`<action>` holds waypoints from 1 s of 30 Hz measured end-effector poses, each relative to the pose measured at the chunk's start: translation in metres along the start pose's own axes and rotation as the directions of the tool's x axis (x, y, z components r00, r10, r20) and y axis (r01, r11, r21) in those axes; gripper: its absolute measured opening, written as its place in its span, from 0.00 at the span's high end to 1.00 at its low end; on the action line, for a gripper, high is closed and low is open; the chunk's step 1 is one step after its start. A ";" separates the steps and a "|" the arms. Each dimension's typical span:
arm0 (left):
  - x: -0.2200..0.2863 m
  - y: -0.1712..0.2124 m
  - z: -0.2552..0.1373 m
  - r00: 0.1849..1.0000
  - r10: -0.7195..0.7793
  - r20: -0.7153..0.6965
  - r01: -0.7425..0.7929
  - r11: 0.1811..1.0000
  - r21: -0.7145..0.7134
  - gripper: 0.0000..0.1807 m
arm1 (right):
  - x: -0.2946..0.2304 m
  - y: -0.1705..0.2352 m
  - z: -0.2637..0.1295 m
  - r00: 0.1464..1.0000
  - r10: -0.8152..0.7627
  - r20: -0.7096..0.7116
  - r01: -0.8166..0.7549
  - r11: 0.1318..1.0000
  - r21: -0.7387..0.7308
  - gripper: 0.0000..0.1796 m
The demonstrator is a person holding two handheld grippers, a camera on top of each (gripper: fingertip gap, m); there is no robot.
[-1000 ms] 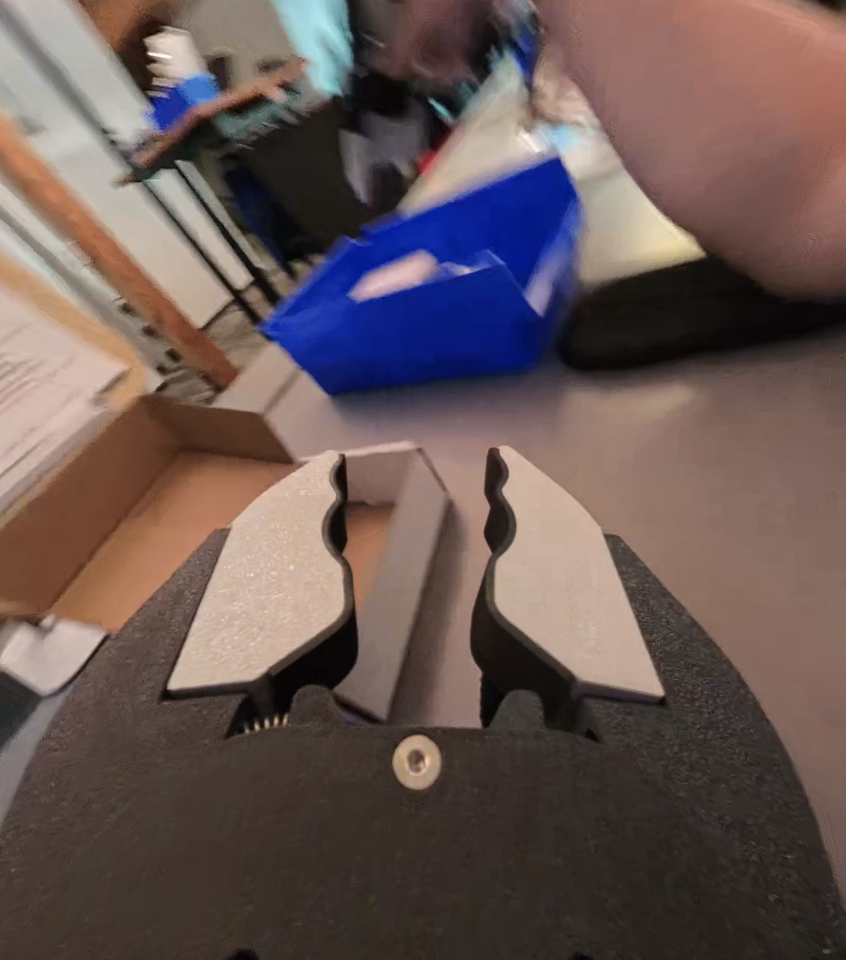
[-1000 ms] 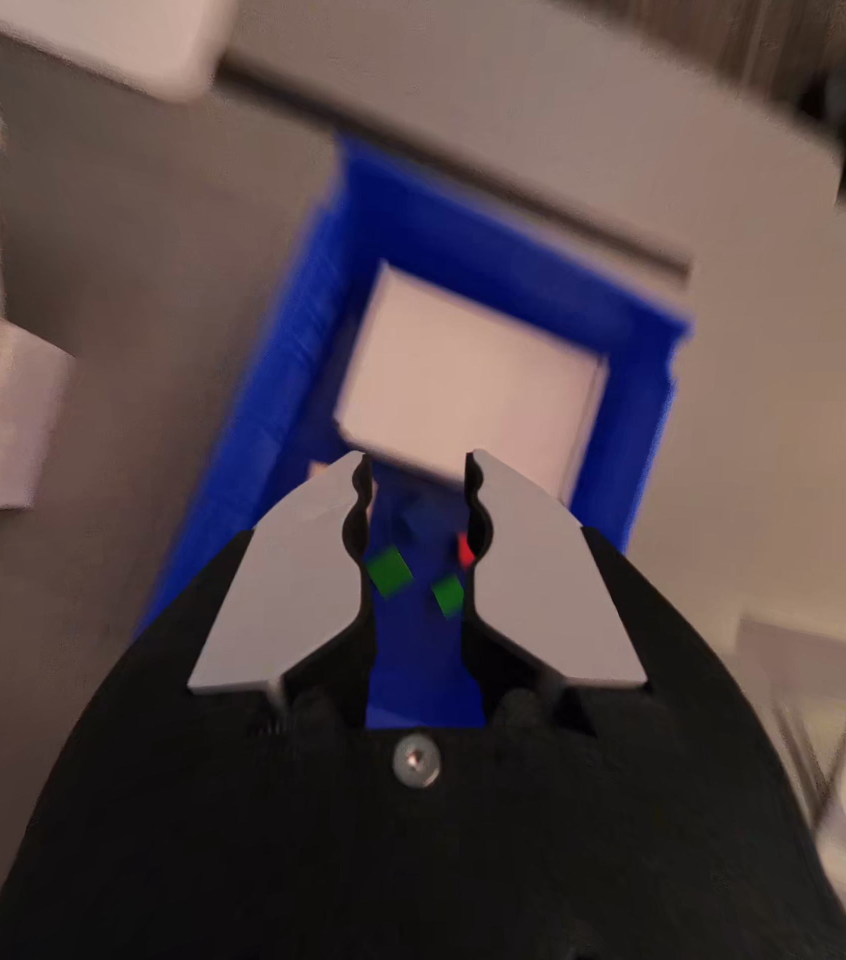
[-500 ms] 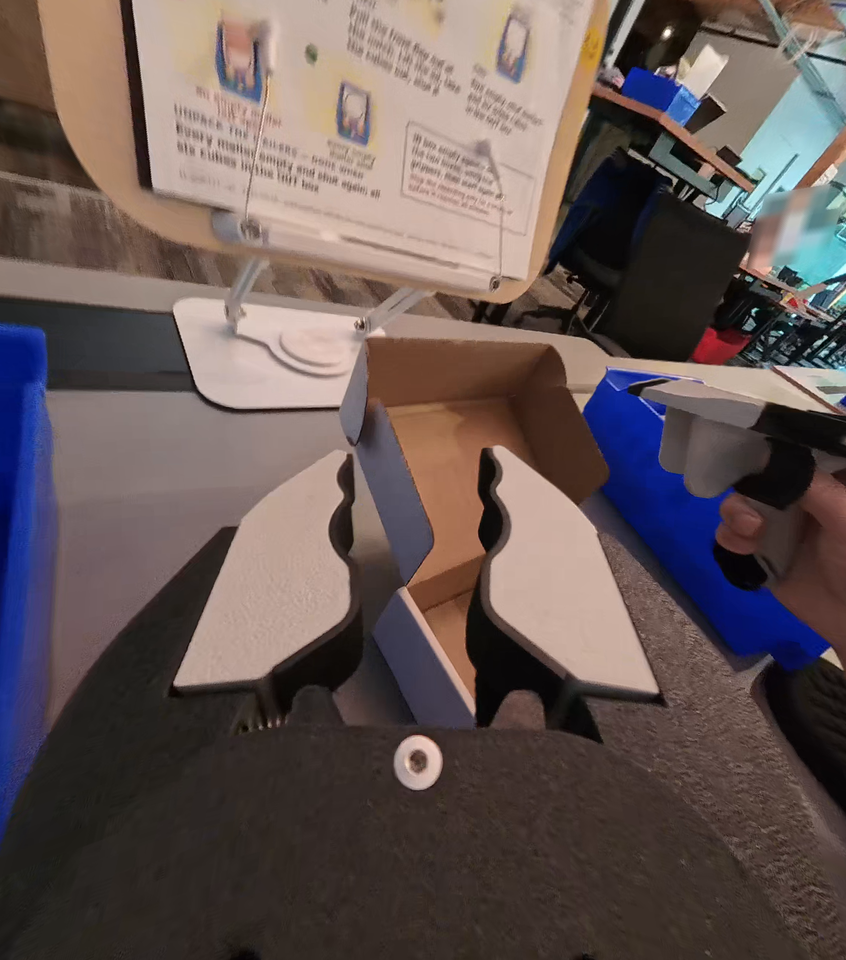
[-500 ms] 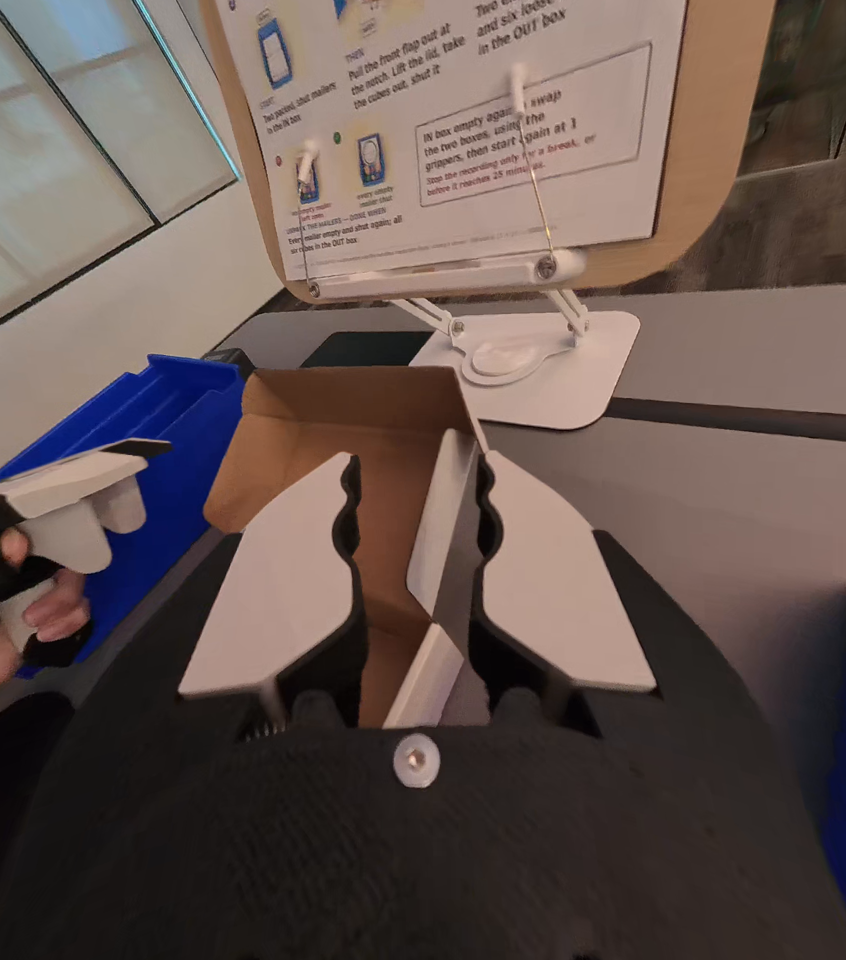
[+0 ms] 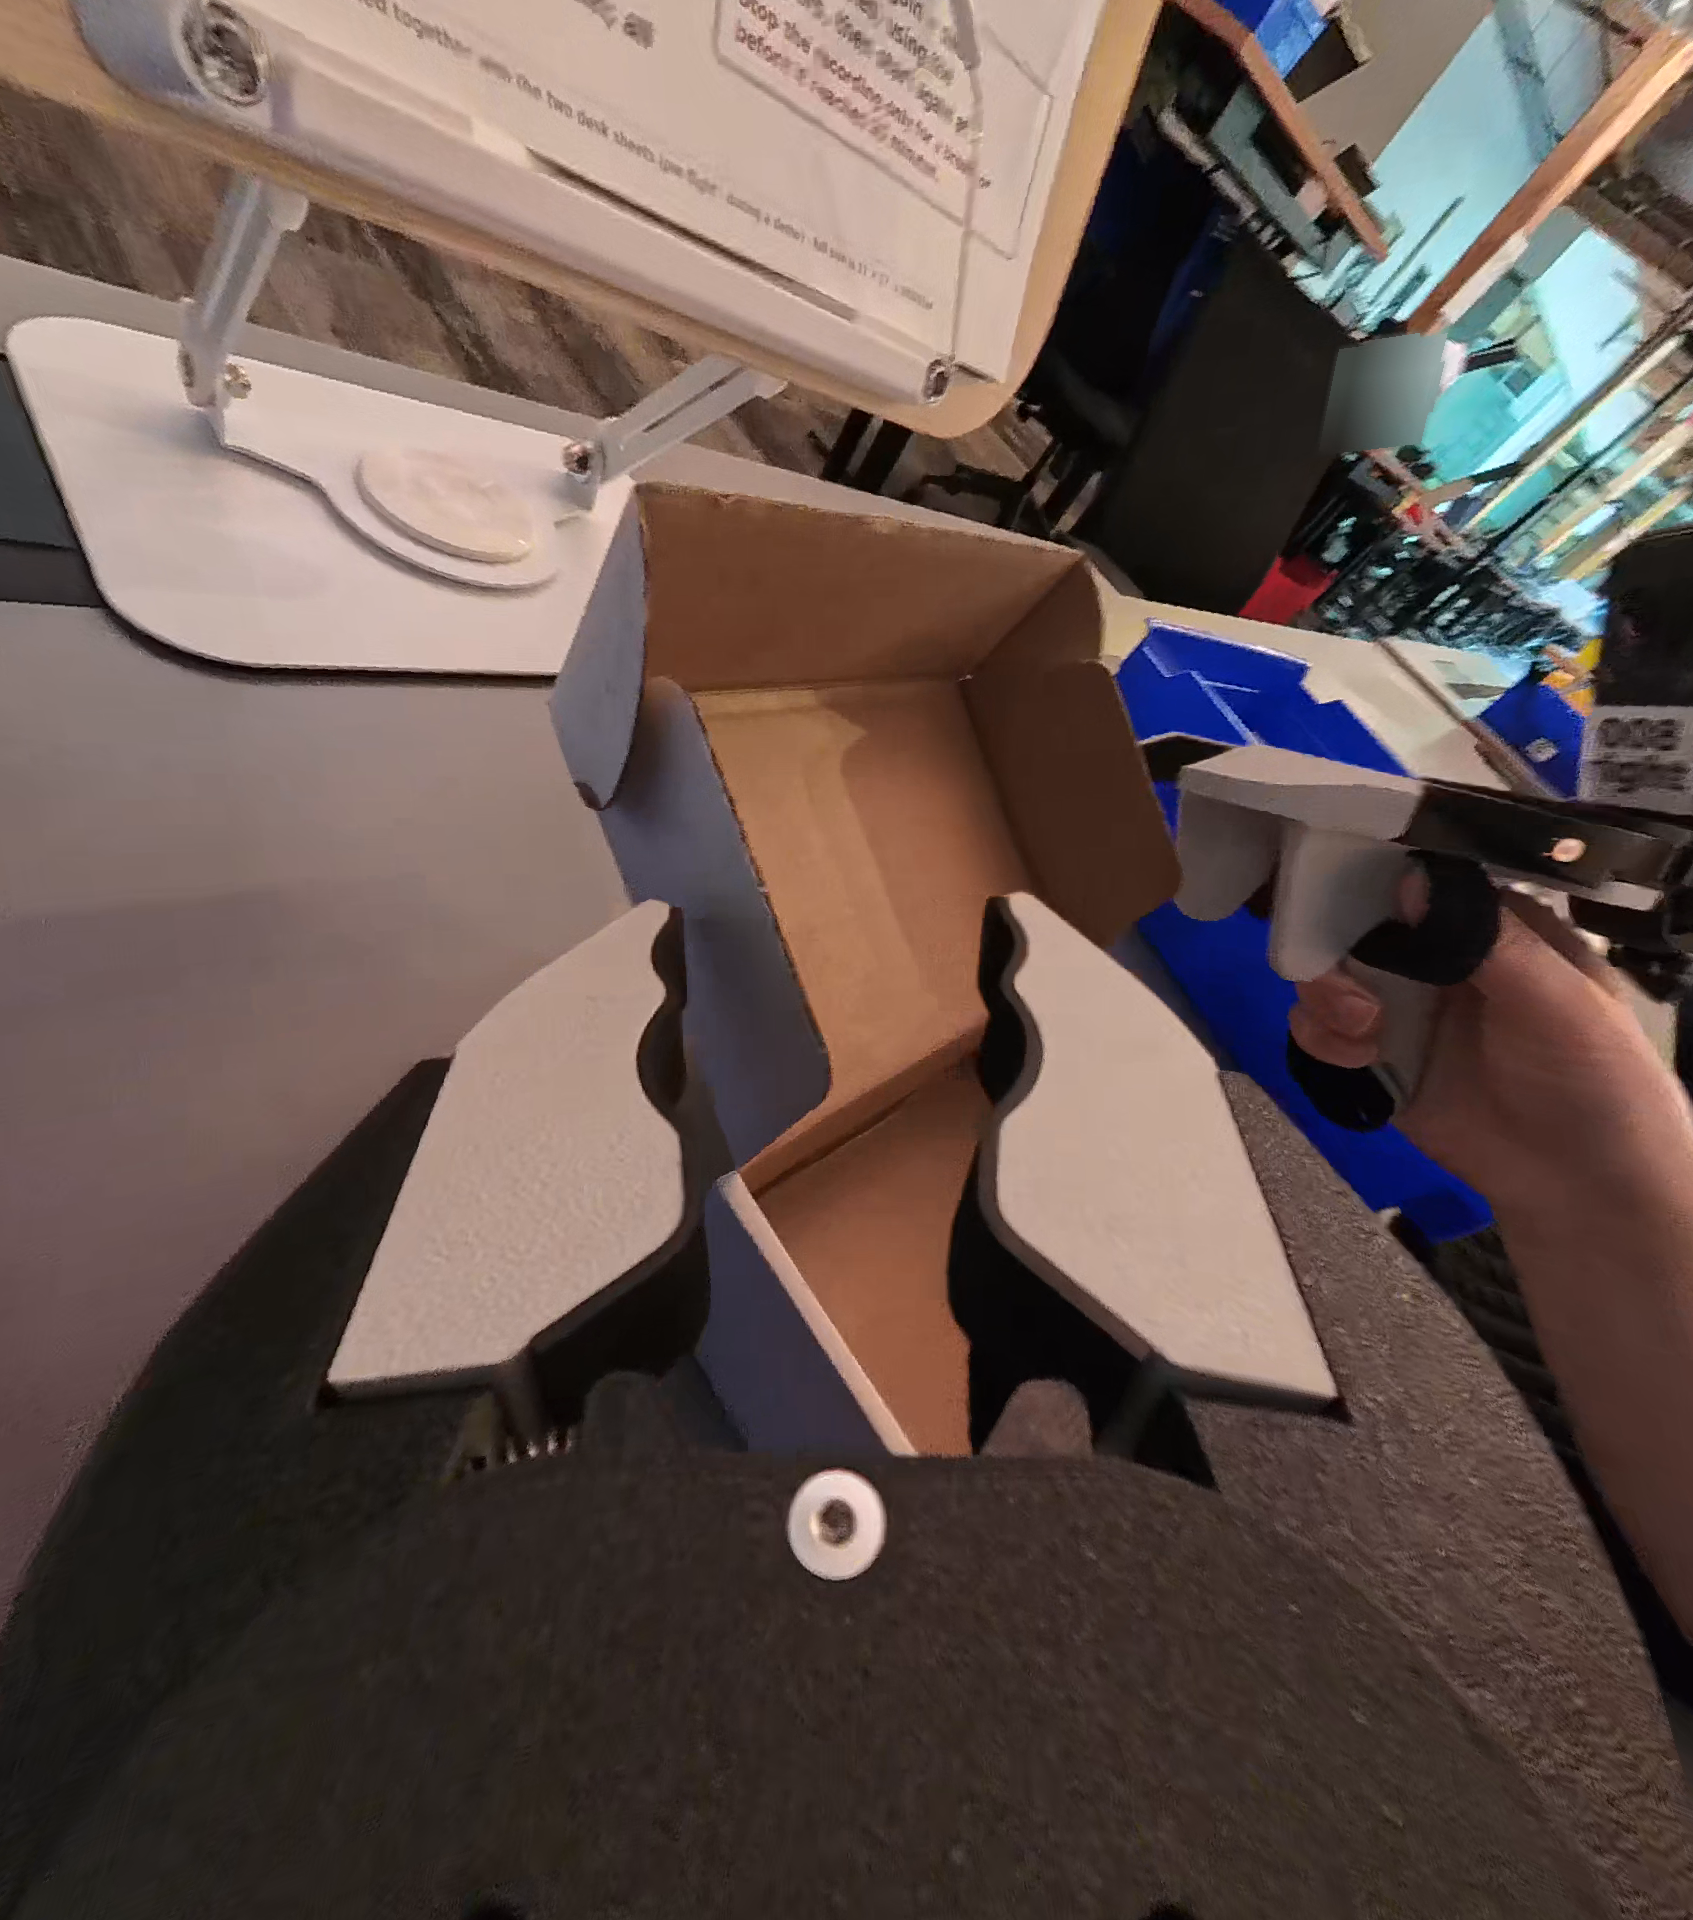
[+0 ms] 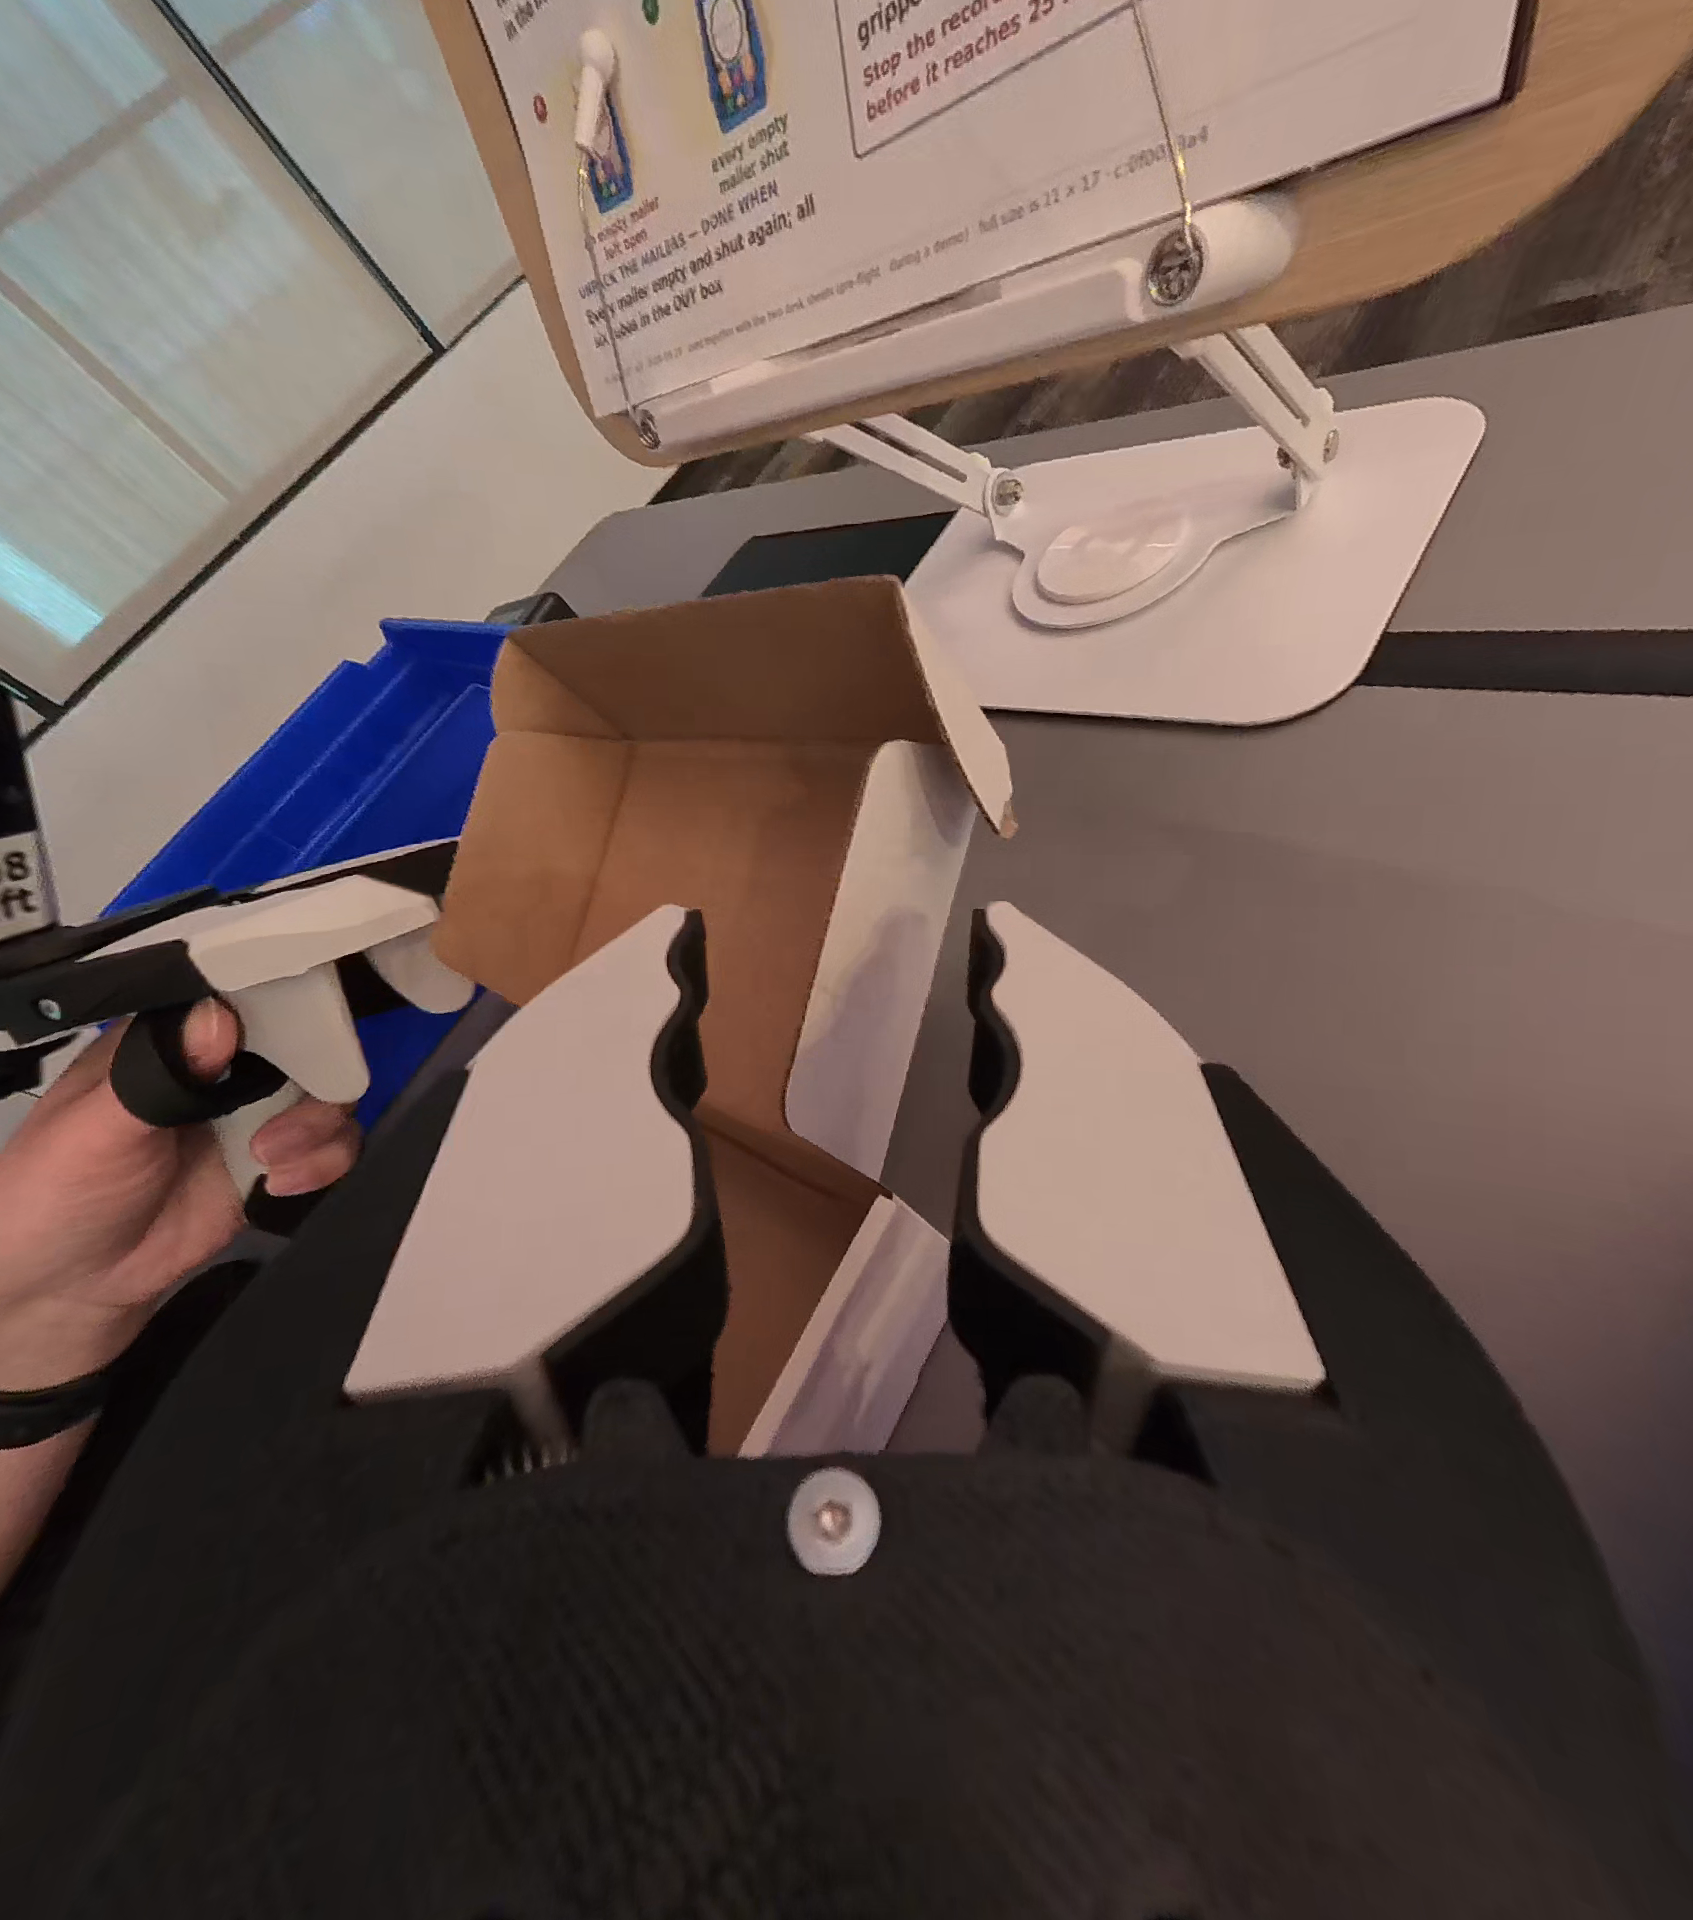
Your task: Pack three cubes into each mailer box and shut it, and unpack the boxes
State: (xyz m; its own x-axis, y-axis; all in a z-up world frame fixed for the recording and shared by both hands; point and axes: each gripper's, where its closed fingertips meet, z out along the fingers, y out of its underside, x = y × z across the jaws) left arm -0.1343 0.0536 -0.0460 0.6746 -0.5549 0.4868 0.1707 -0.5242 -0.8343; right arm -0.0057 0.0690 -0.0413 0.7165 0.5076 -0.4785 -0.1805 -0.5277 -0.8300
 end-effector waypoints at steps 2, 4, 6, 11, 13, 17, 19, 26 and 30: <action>0.007 -0.003 -0.002 0.999 -0.003 -0.046 0.004 1.000 0.023 0.66 | -0.001 -0.003 -0.003 1.000 0.019 0.018 -0.020 0.999 0.035 0.73; 0.009 -0.007 -0.008 0.998 -0.010 -0.067 0.014 0.998 0.059 0.65 | 0.004 -0.005 -0.006 0.997 0.070 0.022 -0.072 0.994 0.088 0.73; 0.009 -0.013 -0.015 0.997 -0.018 -0.071 0.026 0.993 0.113 0.66 | 0.010 -0.009 -0.009 0.994 0.112 0.018 -0.113 0.983 0.142 0.75; -0.011 -0.020 -0.029 0.992 0.038 0.119 -0.062 0.975 0.211 0.72 | 0.024 -0.008 -0.010 0.993 0.089 -0.071 -0.076 0.983 0.165 0.78; -0.020 -0.023 -0.034 0.975 0.067 0.213 -0.116 0.967 0.228 0.75 | 0.029 -0.002 -0.007 0.990 0.019 -0.140 -0.002 0.993 0.122 0.78; -0.034 -0.018 -0.032 0.939 0.092 0.331 -0.161 0.968 0.190 0.79 | 0.039 0.008 0.001 0.966 -0.095 -0.242 0.110 0.993 0.049 0.78; -0.039 -0.011 -0.025 0.934 0.099 0.342 -0.156 0.977 0.144 0.79 | 0.038 0.012 0.007 0.971 -0.095 -0.219 0.104 0.994 0.029 0.78; -0.051 0.004 -0.002 0.954 0.029 0.298 -0.046 0.998 0.051 0.80 | 0.049 0.021 0.018 0.986 -0.014 -0.168 0.011 1.000 -0.016 0.78; -0.060 0.016 0.008 0.958 0.005 0.287 -0.003 1.000 -0.005 0.80 | 0.054 0.025 0.026 0.991 0.024 -0.135 -0.029 0.999 -0.037 0.78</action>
State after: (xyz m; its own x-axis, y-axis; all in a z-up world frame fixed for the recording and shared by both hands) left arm -0.1665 0.0834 -0.0903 0.8533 -0.3485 0.3878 0.1646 -0.5257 -0.8346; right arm 0.0113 0.1009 -0.0953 0.7965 0.3980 -0.4553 -0.1765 -0.5671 -0.8045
